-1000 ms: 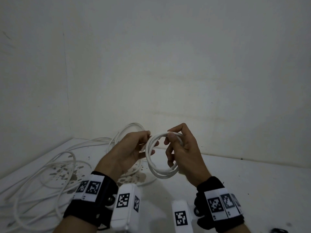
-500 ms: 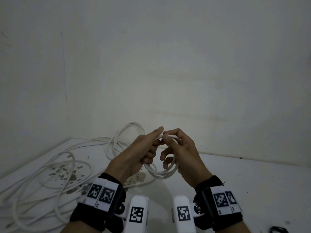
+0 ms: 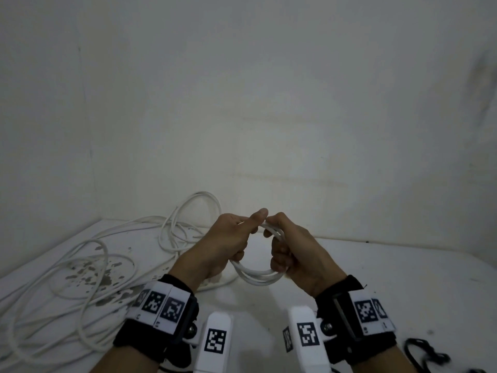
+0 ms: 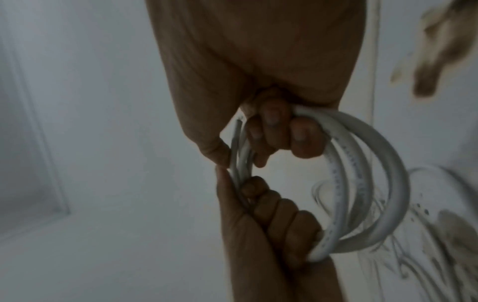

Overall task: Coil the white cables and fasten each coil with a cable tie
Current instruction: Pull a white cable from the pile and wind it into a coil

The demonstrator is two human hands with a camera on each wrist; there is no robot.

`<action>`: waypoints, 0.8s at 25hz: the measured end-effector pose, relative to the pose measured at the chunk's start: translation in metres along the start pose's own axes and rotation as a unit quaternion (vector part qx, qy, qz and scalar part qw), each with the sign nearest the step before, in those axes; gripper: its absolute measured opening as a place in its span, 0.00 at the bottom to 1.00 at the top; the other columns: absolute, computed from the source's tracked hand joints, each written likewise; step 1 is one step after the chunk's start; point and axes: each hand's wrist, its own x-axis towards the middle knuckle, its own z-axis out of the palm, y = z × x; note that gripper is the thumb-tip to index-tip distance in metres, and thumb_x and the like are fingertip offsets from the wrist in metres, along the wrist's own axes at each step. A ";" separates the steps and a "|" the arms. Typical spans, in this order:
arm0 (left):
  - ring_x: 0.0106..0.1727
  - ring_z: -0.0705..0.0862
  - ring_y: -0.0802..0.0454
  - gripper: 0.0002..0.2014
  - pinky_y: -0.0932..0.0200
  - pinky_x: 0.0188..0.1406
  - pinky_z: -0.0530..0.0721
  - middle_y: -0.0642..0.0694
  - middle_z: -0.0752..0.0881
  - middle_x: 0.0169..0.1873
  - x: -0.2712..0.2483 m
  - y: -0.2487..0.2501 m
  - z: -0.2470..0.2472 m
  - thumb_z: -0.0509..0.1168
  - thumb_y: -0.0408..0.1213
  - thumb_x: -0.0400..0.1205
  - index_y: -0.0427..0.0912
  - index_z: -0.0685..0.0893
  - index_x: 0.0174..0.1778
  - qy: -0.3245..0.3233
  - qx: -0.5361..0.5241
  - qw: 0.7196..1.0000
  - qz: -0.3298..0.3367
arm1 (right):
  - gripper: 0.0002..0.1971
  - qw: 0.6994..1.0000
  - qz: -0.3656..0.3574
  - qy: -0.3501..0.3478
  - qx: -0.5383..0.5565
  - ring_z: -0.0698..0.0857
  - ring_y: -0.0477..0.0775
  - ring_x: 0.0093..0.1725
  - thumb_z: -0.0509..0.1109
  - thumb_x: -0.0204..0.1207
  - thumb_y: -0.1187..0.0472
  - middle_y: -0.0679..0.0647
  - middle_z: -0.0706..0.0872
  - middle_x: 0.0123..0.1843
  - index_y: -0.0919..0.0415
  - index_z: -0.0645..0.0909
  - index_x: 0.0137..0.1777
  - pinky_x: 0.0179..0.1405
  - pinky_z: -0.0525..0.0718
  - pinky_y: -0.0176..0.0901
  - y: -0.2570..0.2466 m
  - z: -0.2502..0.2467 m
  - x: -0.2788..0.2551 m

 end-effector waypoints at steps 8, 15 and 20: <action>0.21 0.57 0.57 0.20 0.66 0.17 0.59 0.51 0.59 0.22 0.000 0.001 0.006 0.72 0.54 0.77 0.41 0.77 0.34 0.008 -0.076 0.997 -0.027 | 0.22 0.998 0.000 -0.018 -0.062 0.58 0.51 0.21 0.66 0.81 0.45 0.51 0.58 0.25 0.56 0.67 0.31 0.21 0.65 0.40 -0.004 -0.003 -0.007; 0.18 0.59 0.58 0.17 0.66 0.17 0.59 0.54 0.62 0.18 -0.003 0.003 0.027 0.72 0.47 0.79 0.40 0.77 0.32 0.034 -0.102 0.993 -0.039 | 0.25 0.998 0.009 -0.004 -0.069 0.58 0.52 0.27 0.65 0.79 0.39 0.51 0.57 0.30 0.54 0.63 0.31 0.27 0.65 0.44 0.000 -0.010 -0.021; 0.20 0.58 0.57 0.18 0.65 0.18 0.59 0.52 0.61 0.20 -0.009 0.008 0.035 0.70 0.51 0.80 0.40 0.78 0.35 0.020 -0.090 0.995 -0.032 | 0.22 0.996 0.022 -0.022 -0.078 0.63 0.53 0.26 0.64 0.78 0.40 0.52 0.61 0.28 0.56 0.67 0.32 0.27 0.70 0.45 -0.008 -0.023 -0.031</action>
